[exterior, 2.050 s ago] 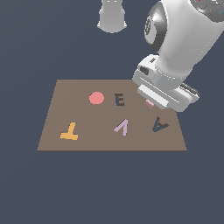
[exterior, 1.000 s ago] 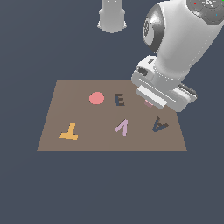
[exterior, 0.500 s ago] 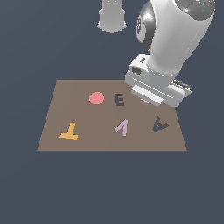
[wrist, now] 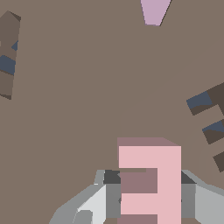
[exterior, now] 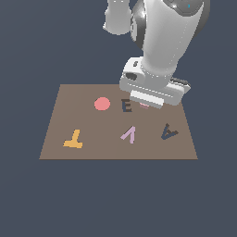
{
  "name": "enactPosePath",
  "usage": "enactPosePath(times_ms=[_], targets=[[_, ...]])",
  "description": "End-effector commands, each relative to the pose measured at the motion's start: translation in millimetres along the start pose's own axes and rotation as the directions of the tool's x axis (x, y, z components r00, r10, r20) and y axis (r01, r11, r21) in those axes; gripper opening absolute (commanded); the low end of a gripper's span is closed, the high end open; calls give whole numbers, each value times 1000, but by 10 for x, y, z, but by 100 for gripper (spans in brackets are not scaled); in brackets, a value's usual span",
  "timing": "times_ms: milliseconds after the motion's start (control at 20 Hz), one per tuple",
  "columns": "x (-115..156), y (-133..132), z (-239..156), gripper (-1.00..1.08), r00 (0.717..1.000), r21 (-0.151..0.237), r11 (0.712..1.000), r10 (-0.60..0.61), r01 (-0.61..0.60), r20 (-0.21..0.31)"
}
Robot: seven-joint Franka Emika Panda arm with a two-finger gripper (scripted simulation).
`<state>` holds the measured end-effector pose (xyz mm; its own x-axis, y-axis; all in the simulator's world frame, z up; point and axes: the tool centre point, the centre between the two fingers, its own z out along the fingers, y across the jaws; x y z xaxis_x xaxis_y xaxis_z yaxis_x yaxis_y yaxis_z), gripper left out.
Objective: Insert a designated object into the corresponding slot on a board.
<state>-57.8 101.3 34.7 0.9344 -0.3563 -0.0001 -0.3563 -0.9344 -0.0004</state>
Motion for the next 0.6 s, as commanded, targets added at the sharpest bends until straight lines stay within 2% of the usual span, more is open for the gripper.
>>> enactPosePath(times_ms=[0, 550], targets=[[33, 118, -11, -100, 997, 0, 997, -75, 75, 0], [219, 478, -40, -100, 948, 0, 948, -320, 320, 0]])
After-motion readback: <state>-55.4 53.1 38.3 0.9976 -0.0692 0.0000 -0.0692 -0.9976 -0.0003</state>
